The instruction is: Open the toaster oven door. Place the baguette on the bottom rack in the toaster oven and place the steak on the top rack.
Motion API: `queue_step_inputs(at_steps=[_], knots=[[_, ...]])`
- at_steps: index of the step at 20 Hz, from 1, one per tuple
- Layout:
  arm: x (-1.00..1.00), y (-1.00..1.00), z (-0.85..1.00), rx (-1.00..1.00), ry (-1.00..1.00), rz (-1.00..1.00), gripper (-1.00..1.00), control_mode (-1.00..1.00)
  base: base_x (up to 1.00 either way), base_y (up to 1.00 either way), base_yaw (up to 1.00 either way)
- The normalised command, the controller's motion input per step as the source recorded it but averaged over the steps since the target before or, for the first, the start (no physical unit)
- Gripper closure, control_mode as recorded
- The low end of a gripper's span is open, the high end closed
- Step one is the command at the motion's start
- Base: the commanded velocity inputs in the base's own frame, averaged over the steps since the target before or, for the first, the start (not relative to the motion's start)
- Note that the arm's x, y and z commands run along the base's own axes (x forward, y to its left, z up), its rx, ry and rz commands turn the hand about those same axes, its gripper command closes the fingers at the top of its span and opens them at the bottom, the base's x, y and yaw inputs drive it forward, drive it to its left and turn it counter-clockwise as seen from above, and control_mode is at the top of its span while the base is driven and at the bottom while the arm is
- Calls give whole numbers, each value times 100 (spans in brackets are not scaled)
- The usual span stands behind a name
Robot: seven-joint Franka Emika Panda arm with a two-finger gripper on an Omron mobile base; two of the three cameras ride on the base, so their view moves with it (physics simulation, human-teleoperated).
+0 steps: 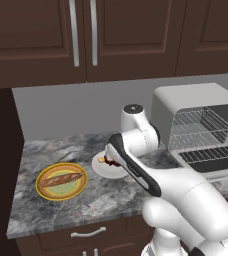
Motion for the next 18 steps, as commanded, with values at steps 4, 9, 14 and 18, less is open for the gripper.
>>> queue_step_inputs(at_steps=[4,9,14,18], knots=[[-16,19,0,0,-6,12,-100,-100,0,0,0],[-11,13,0,0,-5,8,-100,-100,0,0,0],[-4,10,0,0,-1,5,-100,-100,0,0,0],[0,9,0,0,0,3,-100,-100,0,0,0]])
